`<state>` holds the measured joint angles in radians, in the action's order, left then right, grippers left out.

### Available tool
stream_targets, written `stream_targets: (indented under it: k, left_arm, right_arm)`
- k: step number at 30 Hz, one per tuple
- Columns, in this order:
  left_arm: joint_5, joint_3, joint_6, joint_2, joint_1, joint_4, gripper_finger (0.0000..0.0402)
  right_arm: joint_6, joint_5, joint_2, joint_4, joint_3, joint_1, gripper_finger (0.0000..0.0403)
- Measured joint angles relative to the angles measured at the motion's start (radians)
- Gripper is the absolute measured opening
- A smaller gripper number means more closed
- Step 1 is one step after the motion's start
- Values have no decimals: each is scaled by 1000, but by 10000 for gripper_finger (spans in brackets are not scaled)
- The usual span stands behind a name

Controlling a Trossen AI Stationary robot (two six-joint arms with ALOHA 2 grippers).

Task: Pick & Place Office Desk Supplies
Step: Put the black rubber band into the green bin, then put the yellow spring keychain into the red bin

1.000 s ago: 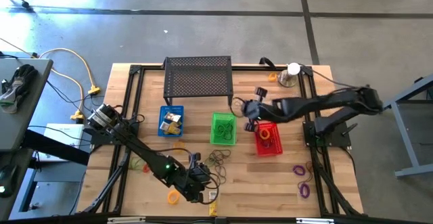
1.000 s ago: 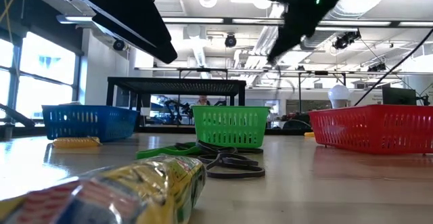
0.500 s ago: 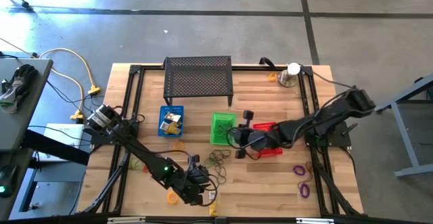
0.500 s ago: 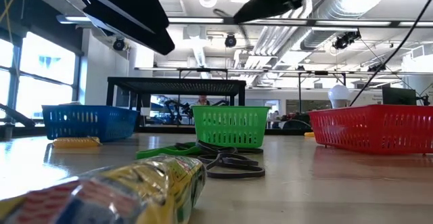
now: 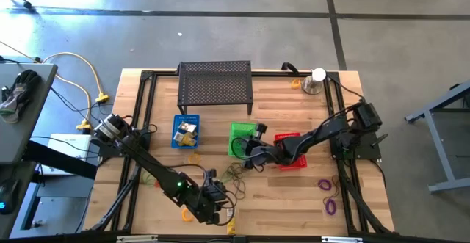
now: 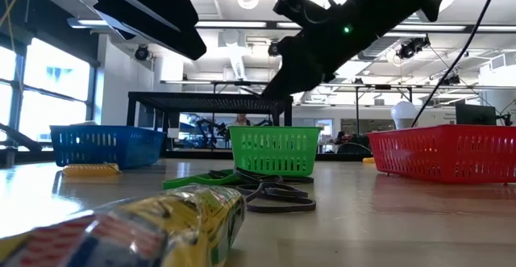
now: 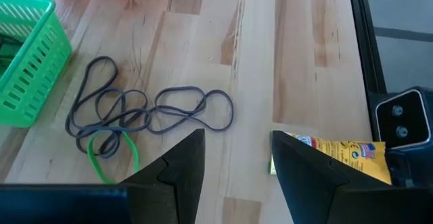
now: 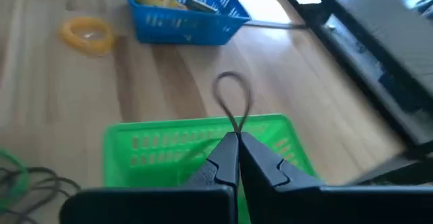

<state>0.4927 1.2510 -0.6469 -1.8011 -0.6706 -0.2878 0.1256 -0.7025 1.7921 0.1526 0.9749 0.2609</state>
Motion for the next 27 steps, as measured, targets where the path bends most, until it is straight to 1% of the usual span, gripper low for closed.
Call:
stream_targets:
  k: [4, 7, 11, 13, 15, 17, 19, 22, 24, 27]
  left_arm:
    - [0, 0, 3, 0, -4, 0, 166]
    - [0, 0, 3, 0, -9, 0, 166]
    - [-1, 0, 3, 0, -14, 0, 166]
    - [-3, 0, 3, 0, -14, -1, 166]
    - [-3, 0, 4, 1, -13, -7, 166]
    - [-4, 0, 3, 10, -13, -28, 166]
    - [-7, 0, -5, 26, -13, -62, 166]
    - [-7, 1, -11, 51, -14, -166, 166]
    - [-7, 1, -32, 64, -14, -253, 166]
    - [-20, 1, -67, 71, -14, -406, 166]
  right_arm:
    - [28, -1, 0, -46, 0, -2, 13]
    - [28, -3, 0, -52, 0, -1, 40]
    - [28, -5, 0, -58, 0, 3, 99]
    - [21, -30, -7, -60, 0, 16, 133]
    - [-18, -54, -41, -60, -1, 44, 166]
    - [-53, -56, -86, -42, 2, 84, 196]
    - [-65, -59, -136, -51, 1, 134, 221]
    - [-43, -38, -205, -41, 2, 213, 246]
    - [-16, -17, -236, -43, 2, 266, 255]
    - [28, 5, -248, -43, 2, 330, 260]
